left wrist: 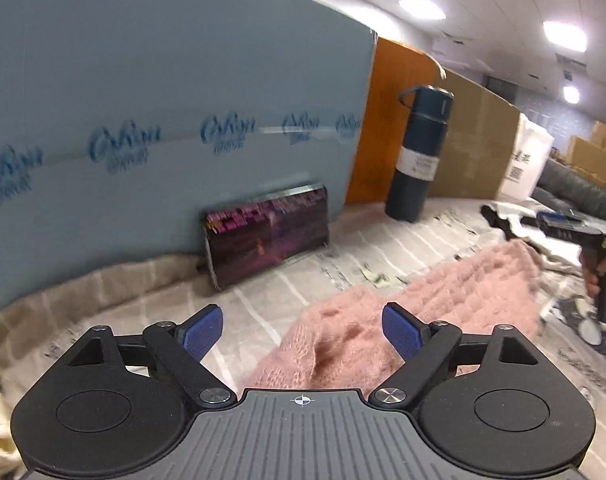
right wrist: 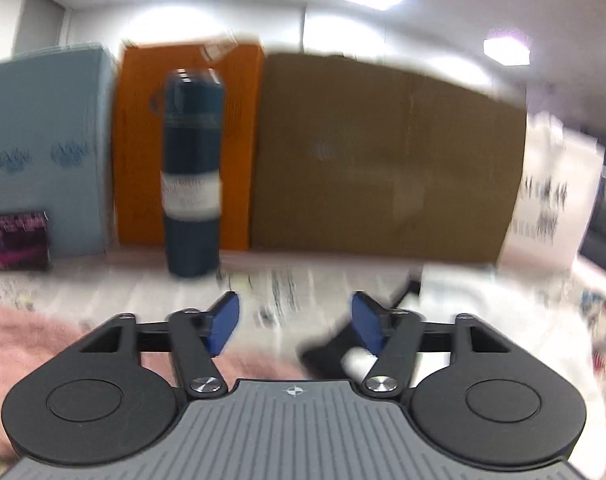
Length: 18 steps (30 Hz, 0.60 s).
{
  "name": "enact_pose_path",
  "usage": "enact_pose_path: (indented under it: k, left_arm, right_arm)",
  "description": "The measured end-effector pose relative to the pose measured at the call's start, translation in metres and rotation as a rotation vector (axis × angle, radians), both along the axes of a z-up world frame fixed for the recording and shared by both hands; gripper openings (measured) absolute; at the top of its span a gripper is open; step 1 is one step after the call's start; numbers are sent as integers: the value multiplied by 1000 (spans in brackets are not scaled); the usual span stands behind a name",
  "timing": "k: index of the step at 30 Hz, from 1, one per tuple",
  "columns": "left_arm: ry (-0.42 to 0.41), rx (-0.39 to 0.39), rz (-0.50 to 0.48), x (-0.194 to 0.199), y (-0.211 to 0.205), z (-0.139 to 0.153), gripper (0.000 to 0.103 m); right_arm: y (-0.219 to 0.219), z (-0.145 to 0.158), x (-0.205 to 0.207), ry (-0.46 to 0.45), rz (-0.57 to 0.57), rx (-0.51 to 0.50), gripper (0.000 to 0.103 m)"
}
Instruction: Fold clothes
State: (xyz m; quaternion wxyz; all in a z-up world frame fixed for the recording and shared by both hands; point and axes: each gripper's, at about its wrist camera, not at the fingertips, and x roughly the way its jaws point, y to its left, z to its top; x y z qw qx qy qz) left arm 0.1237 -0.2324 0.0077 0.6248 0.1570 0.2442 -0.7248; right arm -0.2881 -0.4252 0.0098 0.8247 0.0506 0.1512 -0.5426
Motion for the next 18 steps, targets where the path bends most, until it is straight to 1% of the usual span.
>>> enact_pose_path:
  k: [1, 2, 3, 5, 6, 7, 8, 9, 10, 12, 14, 15, 16, 17, 18]
  left_arm:
    - [-6, 20, -37, 1, -4, -2, 85]
    - [-12, 39, -74, 1, -8, -4, 85]
    - [-17, 63, -114, 2, -13, -6, 85]
    - [-12, 110, -180, 1, -22, -11, 75]
    - [-9, 128, -213, 0, -26, -12, 66]
    - [-11, 139, -243, -1, -29, -14, 54]
    - [-10, 143, -263, -2, -30, -14, 49]
    - [-4, 144, -278, -1, -30, -14, 44]
    - [3, 144, -294, 0, -29, -13, 43]
    - [27, 127, -319, 1, -26, -10, 42]
    - [59, 114, -353, 0, -25, -5, 45]
    - [76, 109, -372, 0, -25, -3, 45]
    - [74, 114, -389, -3, -27, -2, 47]
    - [58, 126, -404, -8, -31, -1, 47]
    - [43, 139, -420, -13, -35, -1, 50]
  right_arm:
    - [6, 3, 7, -8, 45, -29, 62]
    - [11, 7, 18, -25, 137, -33, 62]
    - [15, 9, 33, -35, 252, -29, 61]
    - [26, 8, 71, -6, 478, -6, 60]
    - [31, 8, 89, 9, 591, 7, 58]
    - [36, 8, 108, 24, 704, 19, 56]
    - [41, 4, 128, 51, 773, 29, 53]
    - [44, 0, 144, 77, 829, 39, 47]
    - [46, -4, 159, 103, 884, 49, 44]
    - [46, -10, 165, 115, 916, 67, 42]
    - [46, -16, 172, 126, 948, 85, 41]
    - [46, -19, 175, 132, 964, 95, 32]
    - [46, -21, 178, 138, 980, 104, 21]
    - [46, -24, 181, 143, 996, 113, 16]
    - [45, -27, 184, 149, 1012, 122, 10]
